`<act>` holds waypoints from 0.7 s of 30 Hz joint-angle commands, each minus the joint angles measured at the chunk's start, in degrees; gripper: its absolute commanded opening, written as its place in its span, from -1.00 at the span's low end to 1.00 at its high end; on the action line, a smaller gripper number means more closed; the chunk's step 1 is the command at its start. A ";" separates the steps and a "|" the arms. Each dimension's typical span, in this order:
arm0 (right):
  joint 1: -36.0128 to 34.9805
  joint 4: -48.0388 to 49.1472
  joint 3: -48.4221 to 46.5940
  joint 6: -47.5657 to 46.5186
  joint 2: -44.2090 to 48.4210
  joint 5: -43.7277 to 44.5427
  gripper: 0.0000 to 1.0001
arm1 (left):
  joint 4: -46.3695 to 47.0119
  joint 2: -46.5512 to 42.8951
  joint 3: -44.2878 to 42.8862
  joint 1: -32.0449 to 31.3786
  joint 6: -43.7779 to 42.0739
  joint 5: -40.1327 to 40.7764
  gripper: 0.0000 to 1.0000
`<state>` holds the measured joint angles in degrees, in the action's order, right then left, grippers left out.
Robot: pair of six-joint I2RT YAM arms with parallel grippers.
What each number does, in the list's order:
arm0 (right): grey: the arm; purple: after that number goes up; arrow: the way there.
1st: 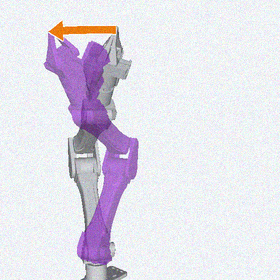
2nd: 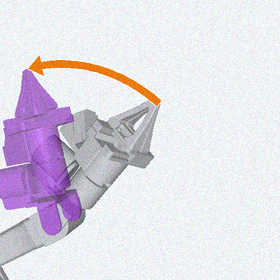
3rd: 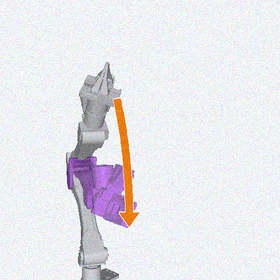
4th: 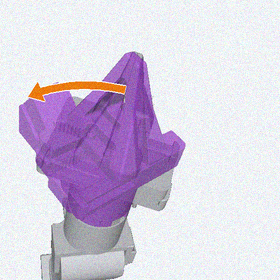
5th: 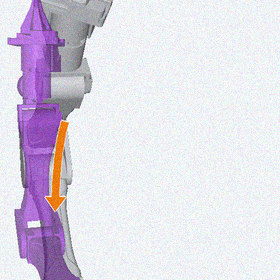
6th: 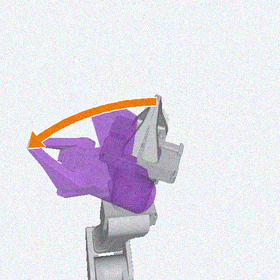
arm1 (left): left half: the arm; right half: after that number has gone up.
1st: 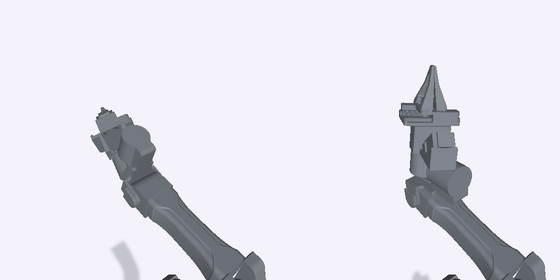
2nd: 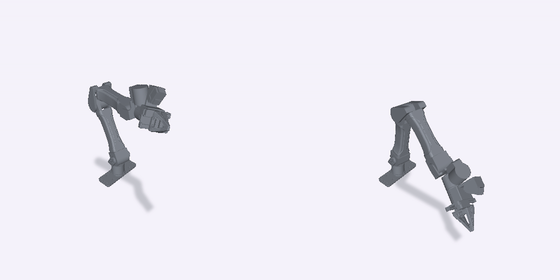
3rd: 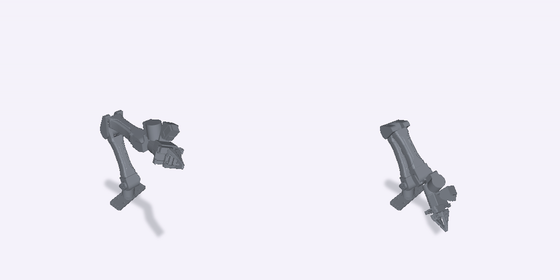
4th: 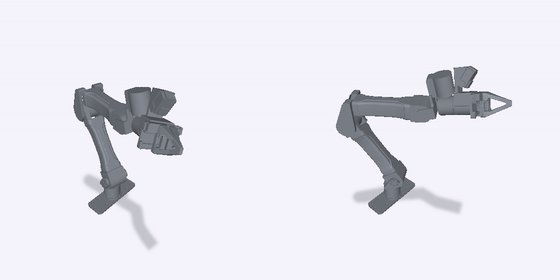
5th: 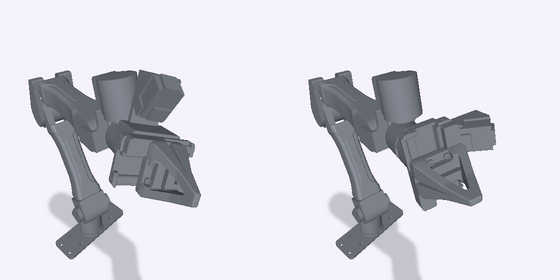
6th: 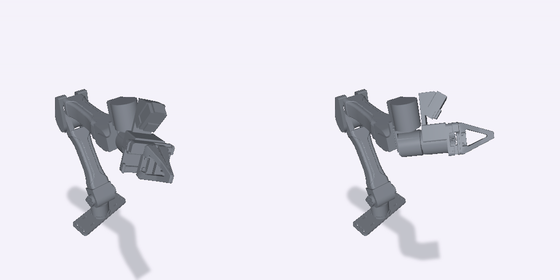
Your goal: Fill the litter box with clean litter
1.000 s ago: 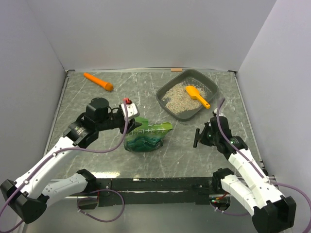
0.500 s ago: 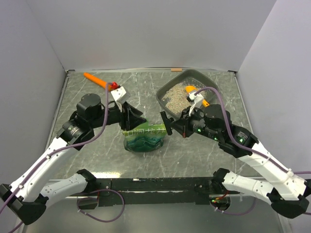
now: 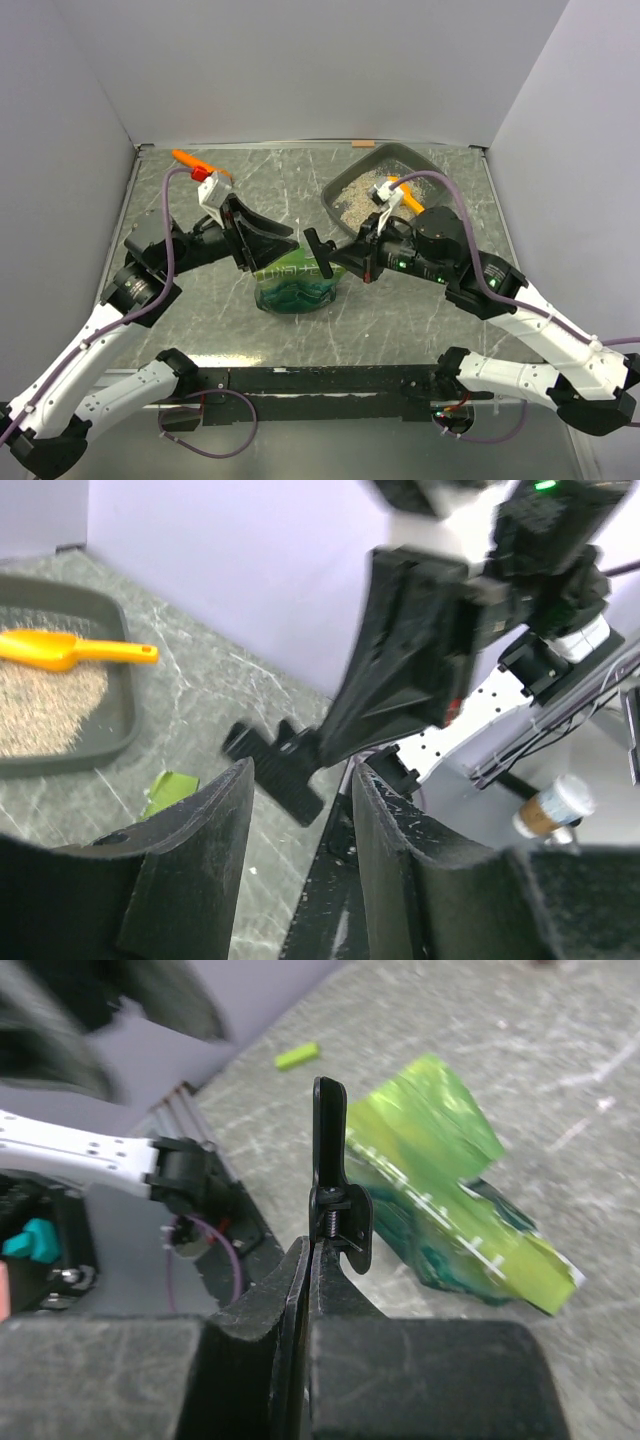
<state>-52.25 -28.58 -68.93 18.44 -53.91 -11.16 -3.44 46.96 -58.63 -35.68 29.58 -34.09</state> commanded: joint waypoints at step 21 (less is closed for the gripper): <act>-4.44 10.91 -7.63 0.90 -2.34 -4.57 -1.00 | 7.22 -1.70 0.80 -0.09 10.67 1.83 -0.05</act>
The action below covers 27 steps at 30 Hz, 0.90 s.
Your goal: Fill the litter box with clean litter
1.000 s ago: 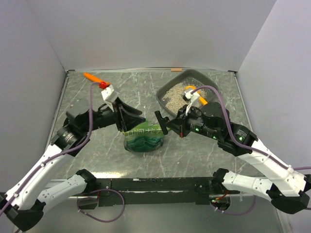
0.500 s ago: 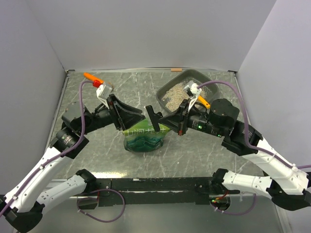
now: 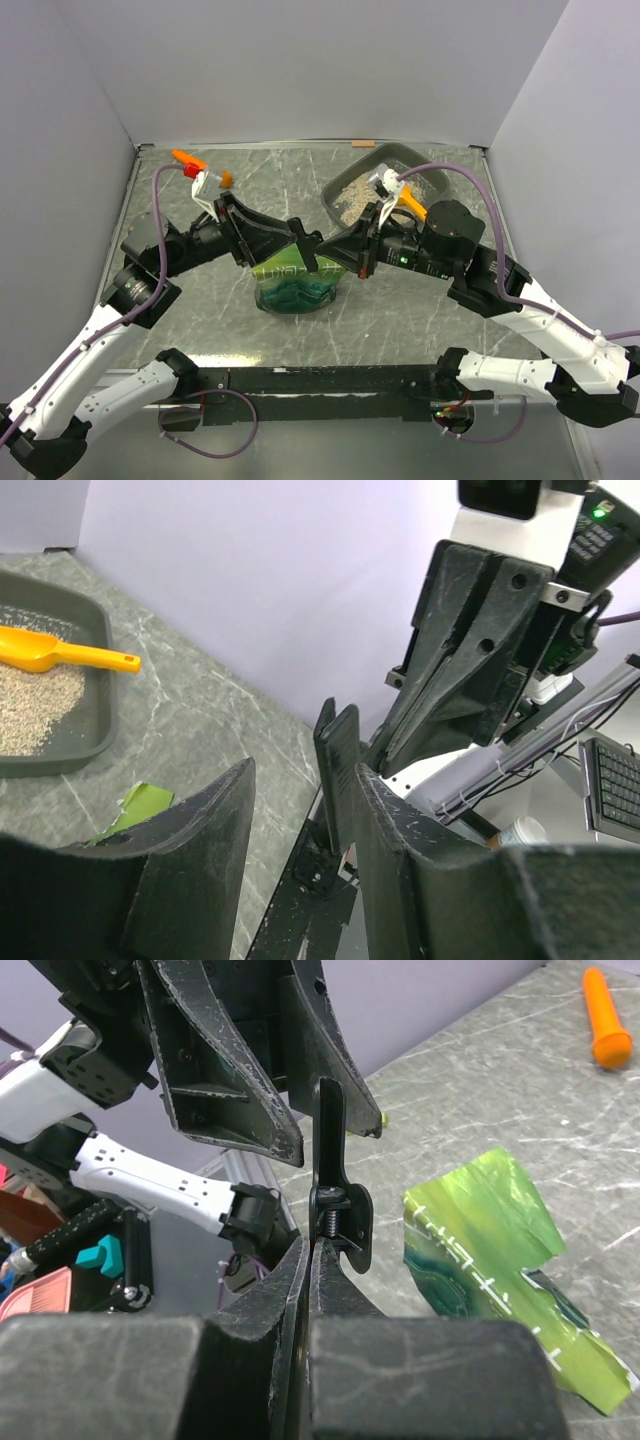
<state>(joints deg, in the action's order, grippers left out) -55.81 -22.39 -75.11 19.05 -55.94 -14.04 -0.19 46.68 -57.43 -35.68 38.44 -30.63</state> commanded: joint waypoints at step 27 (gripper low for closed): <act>-1.32 0.43 1.73 -7.79 3.56 4.37 0.58 | 2.12 -4.13 0.04 -0.09 0.15 -5.22 -0.98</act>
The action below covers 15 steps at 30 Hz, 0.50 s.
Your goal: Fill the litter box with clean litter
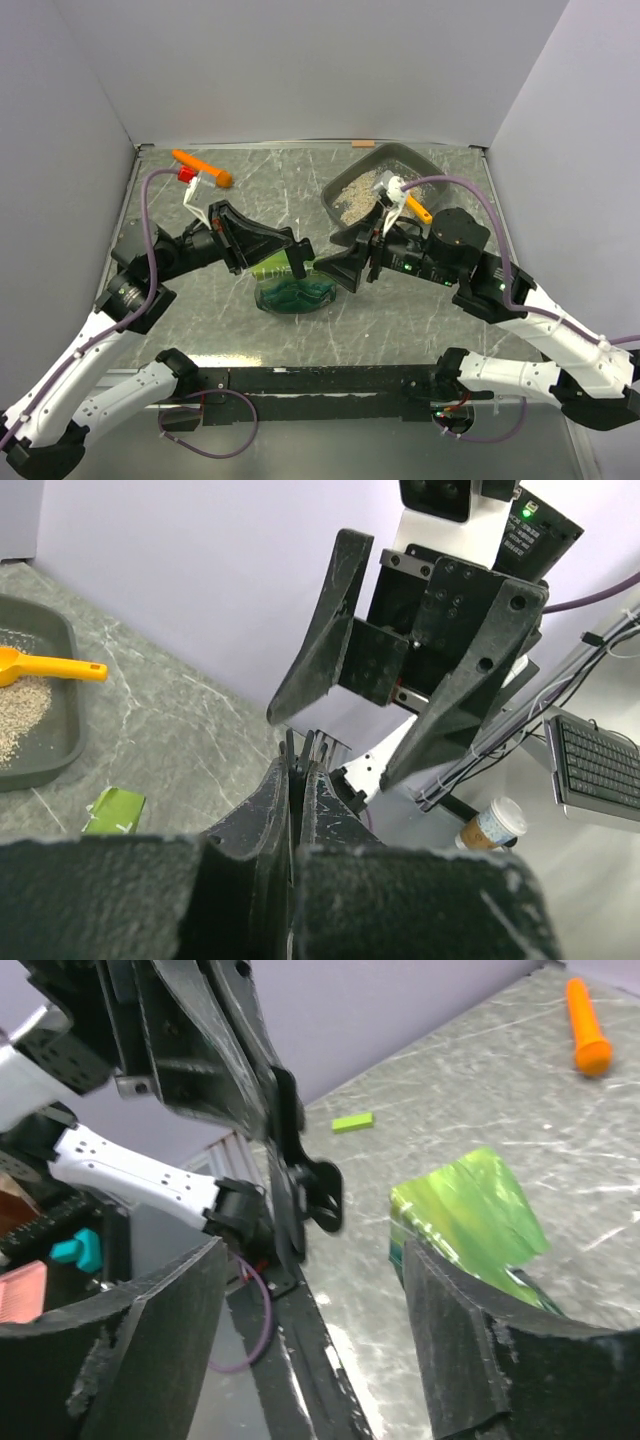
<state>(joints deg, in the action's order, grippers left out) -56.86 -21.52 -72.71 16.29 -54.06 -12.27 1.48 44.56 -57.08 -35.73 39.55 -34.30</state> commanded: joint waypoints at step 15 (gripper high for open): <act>-0.09 4.72 -1.47 -5.05 -3.24 -11.72 0.49 | 2.75 -2.46 0.74 -0.13 -0.09 -7.80 -0.98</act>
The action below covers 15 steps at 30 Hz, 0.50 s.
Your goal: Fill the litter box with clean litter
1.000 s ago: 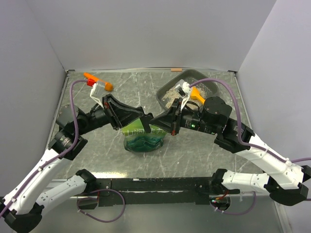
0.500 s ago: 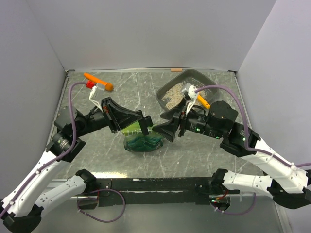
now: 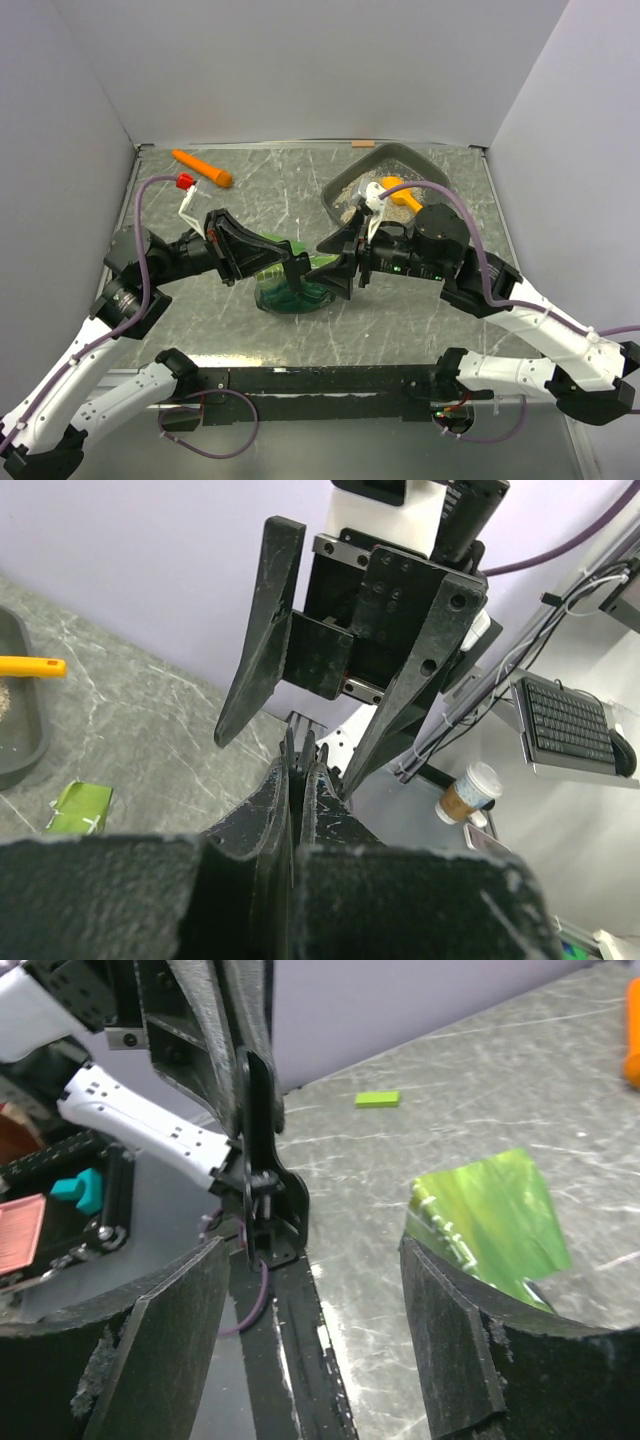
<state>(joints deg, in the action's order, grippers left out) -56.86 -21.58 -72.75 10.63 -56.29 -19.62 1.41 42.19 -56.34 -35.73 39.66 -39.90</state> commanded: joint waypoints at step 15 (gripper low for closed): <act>-0.09 9.37 0.24 2.46 -1.45 -7.98 0.18 | 3.51 0.17 0.53 -0.14 -0.46 -2.90 -0.98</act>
<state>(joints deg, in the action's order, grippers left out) -56.86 -16.19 -72.69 12.58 -58.74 -26.09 1.96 42.63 -56.10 -35.73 39.64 -41.41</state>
